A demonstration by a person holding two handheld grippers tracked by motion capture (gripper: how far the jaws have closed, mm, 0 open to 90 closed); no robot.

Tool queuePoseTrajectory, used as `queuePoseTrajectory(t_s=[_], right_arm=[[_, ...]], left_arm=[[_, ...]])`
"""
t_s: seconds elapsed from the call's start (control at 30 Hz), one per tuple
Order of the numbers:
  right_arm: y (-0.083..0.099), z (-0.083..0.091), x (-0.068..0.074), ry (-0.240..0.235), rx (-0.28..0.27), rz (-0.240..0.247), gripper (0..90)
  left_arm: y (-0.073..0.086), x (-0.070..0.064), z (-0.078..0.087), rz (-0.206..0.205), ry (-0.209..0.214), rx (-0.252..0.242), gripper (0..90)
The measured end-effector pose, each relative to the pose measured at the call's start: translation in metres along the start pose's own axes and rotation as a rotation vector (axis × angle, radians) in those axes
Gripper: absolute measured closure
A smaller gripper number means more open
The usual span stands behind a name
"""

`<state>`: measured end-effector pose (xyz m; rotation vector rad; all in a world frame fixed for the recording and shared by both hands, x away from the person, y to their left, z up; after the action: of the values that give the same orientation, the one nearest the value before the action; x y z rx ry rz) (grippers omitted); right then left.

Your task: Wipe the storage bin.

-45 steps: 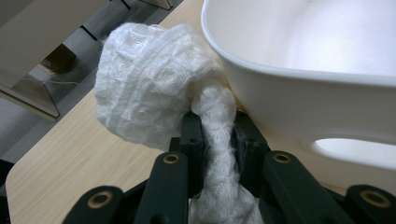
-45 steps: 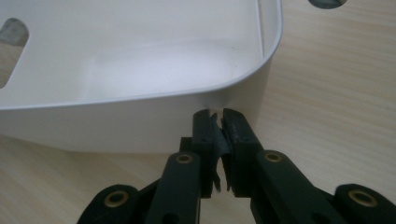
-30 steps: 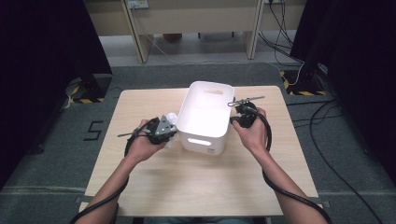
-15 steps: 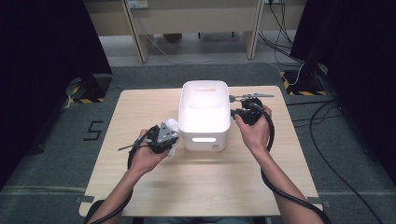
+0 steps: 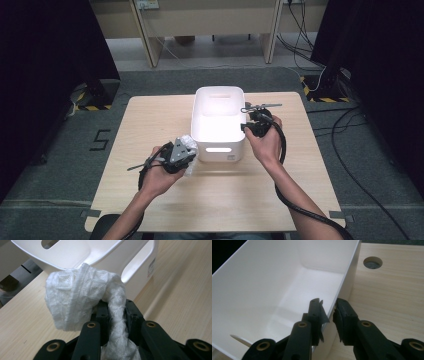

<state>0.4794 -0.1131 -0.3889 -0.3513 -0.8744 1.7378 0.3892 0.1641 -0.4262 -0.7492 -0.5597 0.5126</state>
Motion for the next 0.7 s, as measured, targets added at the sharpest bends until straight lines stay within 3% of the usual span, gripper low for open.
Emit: queuePoseTrajectory(t_s=[0.17,0.7], right_arm=[[0.0,0.0,0.002,0.017,-0.001,0.032,75.3],[0.0,-0.002,0.004,0.021,0.0,0.058,76.0]], left_arm=[[-0.003,-0.002,-0.002,-0.004,0.004,-0.002,76.6],[-0.013,-0.007,-0.002,-0.004,0.006,0.0,76.7]])
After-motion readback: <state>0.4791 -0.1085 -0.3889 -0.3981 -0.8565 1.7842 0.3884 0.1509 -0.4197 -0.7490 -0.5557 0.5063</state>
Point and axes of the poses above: each handheld gripper's, and its own axes: z roughly backward along the jaws, y roughly out of its underside, x roughly to its left, the point moved 1 cm from there along -z, roughly forward along the jaws, and after that the axes turned 1 degree about -z, right-handed, at the moved point
